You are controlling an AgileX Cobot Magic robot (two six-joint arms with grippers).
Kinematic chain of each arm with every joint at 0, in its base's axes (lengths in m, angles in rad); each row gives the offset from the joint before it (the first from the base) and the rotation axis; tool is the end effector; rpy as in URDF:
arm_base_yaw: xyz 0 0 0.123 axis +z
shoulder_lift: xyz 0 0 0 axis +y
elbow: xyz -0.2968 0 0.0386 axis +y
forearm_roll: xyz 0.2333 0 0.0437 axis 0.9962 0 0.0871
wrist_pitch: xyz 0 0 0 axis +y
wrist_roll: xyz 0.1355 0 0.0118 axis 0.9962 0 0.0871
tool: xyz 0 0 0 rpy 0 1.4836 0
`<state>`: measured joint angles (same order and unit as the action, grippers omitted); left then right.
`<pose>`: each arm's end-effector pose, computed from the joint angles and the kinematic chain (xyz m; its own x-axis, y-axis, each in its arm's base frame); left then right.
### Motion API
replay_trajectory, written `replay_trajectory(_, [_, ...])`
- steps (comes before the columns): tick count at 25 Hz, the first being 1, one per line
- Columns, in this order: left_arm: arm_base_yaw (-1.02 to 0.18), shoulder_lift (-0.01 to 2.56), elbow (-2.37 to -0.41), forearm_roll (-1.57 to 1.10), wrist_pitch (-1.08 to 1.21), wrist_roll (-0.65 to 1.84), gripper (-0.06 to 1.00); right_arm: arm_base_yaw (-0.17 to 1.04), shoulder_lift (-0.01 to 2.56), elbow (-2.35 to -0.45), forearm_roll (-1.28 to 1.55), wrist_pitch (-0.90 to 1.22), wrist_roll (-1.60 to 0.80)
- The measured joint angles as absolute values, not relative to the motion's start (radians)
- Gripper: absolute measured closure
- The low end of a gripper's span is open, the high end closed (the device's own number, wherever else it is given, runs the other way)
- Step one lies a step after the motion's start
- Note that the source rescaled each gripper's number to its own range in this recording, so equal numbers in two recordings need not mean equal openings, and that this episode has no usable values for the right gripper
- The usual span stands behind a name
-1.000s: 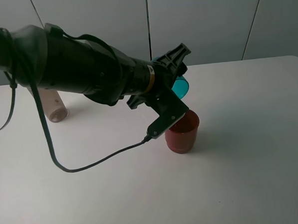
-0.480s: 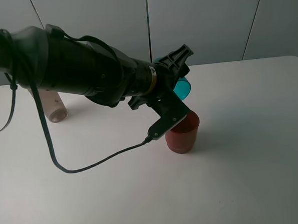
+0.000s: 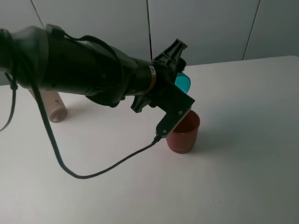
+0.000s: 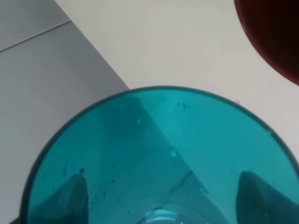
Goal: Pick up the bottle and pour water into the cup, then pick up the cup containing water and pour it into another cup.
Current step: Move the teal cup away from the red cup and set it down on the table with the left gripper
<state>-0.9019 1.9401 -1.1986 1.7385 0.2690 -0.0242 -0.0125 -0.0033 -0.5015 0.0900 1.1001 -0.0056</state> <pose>0.3085 -0.3328 0.1855 0.6696 0.6917 0.2704 0.2574 -0.5577 0.7891 0.0048 0.0108 0.2459 -0.4868 0.0413 -0.8725 -0.0404 0.9967 0.0697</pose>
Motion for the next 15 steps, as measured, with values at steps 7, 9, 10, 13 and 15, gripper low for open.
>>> replay_trajectory(7, [-0.902, 1.94, -1.222, 1.74, 0.304, -0.282, 0.84, -0.012, -0.003, -0.501, 0.09, 1.1, 0.0])
replay_trajectory(9, [-0.902, 1.94, -1.239, 1.741, 0.306, -0.375, 0.84, -0.012, -0.003, -0.501, 0.09, 1.1, 0.0])
replay_trajectory(10, [-0.902, 1.94, -1.247, 1.741, 0.306, -0.43, 0.84, -0.012, -0.003, -0.501, 0.09, 1.1, -0.006])
replay_trajectory(13, [-0.898, 1.94, -1.275, 1.744, 0.309, -0.596, 0.84, -0.012, -0.003, -0.501, 0.09, 1.1, -0.006])
replay_trajectory(15, [-0.887, 1.94, -1.287, 1.745, 0.296, -0.712, 0.84, -0.012, -0.003, -0.501, 0.09, 1.1, -0.006])
